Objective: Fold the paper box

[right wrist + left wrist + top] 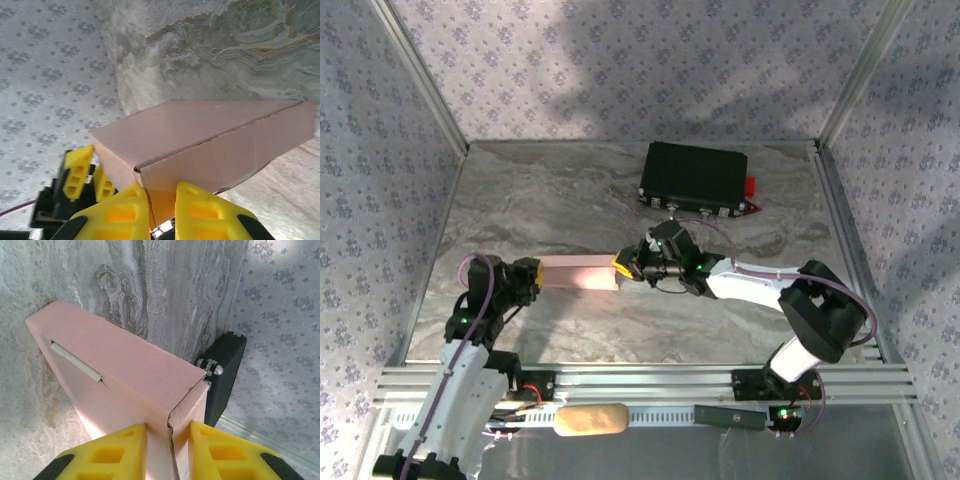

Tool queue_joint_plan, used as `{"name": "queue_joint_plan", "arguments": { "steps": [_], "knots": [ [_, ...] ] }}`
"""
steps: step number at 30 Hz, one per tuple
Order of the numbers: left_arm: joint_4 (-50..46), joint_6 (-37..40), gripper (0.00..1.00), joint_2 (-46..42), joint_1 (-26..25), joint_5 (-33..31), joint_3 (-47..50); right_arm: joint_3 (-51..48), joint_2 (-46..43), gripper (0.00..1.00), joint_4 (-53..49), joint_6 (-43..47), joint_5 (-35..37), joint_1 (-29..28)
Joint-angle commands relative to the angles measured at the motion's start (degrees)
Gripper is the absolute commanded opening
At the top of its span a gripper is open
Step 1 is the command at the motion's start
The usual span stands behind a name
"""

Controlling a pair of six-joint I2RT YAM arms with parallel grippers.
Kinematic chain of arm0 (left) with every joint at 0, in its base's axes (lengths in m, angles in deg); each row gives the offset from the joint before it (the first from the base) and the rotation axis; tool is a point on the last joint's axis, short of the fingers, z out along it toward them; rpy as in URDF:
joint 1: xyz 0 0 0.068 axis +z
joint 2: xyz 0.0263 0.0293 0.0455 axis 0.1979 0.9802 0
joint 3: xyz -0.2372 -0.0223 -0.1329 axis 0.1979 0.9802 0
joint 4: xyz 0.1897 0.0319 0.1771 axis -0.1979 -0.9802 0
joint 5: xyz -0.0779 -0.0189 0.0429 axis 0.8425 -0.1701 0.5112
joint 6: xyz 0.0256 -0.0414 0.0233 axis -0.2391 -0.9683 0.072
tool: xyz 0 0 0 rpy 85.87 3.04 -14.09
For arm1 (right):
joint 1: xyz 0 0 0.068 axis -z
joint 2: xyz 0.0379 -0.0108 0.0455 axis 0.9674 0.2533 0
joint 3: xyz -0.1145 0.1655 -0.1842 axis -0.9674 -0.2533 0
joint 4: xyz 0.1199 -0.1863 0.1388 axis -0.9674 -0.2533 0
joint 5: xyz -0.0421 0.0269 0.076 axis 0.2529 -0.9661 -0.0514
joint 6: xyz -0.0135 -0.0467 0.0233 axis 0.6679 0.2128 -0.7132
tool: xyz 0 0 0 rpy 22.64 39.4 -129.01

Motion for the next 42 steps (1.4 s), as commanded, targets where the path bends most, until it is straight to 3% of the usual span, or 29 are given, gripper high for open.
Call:
{"name": "queue_joint_plan", "arguments": {
  "steps": [1, 6, 10, 16, 21, 23, 26, 29, 30, 31, 32, 33, 34, 38, 40, 42],
  "knots": [
    [-5.9, 5.0, 0.30, -1.2, -0.6, 5.8, 1.9, 1.9, 0.1, 0.00, -25.6, 10.4, 8.2, -1.6],
    [-8.2, 9.9, 0.31, -6.0, -2.0, 8.3, 3.8, 6.5, -2.5, 0.00, -36.4, 20.6, 17.9, -6.5],
    [-4.5, 6.9, 0.31, -9.0, -6.6, 8.3, 9.6, 4.1, -3.7, 0.01, -39.0, 22.5, 24.9, -9.3],
    [-2.5, 4.4, 0.30, -9.5, -16.0, 2.3, 13.6, -2.2, -6.9, 0.03, -41.2, 23.5, 32.7, -9.6],
    [-2.9, 5.1, 0.31, -4.1, -19.8, -0.3, 11.8, -2.2, -7.5, 0.06, -43.2, 24.5, 35.0, -9.0],
    [-4.7, 7.4, 0.34, -2.8, -20.4, -1.8, 8.9, -1.4, -8.6, 0.11, -44.5, 25.2, 37.2, -10.2],
    [-8.2, 10.8, 0.39, -2.9, -20.9, -4.8, 3.3, -0.3, -12.1, 0.27, -47.0, 25.7, 41.4, -11.8],
    [-11.5, 17.4, 0.48, 0.2, -20.8, -8.6, -4.3, 0.2, -17.3, 0.51, -49.5, 26.8, 46.1, -11.8],
    [-13.1, 20.7, 0.54, 2.7, -20.8, -10.2, -7.6, 0.1, -19.7, 0.85, -50.0, 27.8, 47.8, -11.3],
    [-13.5, 23.8, 0.59, 5.8, -20.4, -10.9, -10.5, -0.1, -22.4, 0.99, -51.1, 29.0, 48.9, -10.3],
    [-13.2, 26.7, 0.64, 8.6, -19.7, -10.6, -12.6, -0.1, -24.7, 0.99, -52.4, 29.7, 50.0, -8.9],
    [-12.8, 30.3, 0.78, 11.6, -18.9, -10.5, -15.3, -0.2, -27.4, 0.99, -53.2, 30.8, 51.8, -7.3],
    [-12.0, 34.5, 1.00, 14.5, -18.1, -10.8, -17.9, -0.3, -30.4, 0.99, -53.5, 32.5, 54.1, -5.8],
    [-13.4, 46.2, 1.00, 21.8, -10.5, -14.9, -26.3, -1.2, -40.7, 0.99, -56.4, 35.5, 67.8, -2.0],
    [-15.7, 48.3, 1.00, 22.8, -6.8, -25.9, -28.7, -2.8, -44.9, 0.99, -57.5, 35.5, 74.6, 2.5],
    [-12.9, 52.3, 1.00, 22.0, -5.5, -38.0, -26.3, -7.8, -49.0, 0.99, -49.9, 46.0, 75.6, 7.7]
  ]
}}
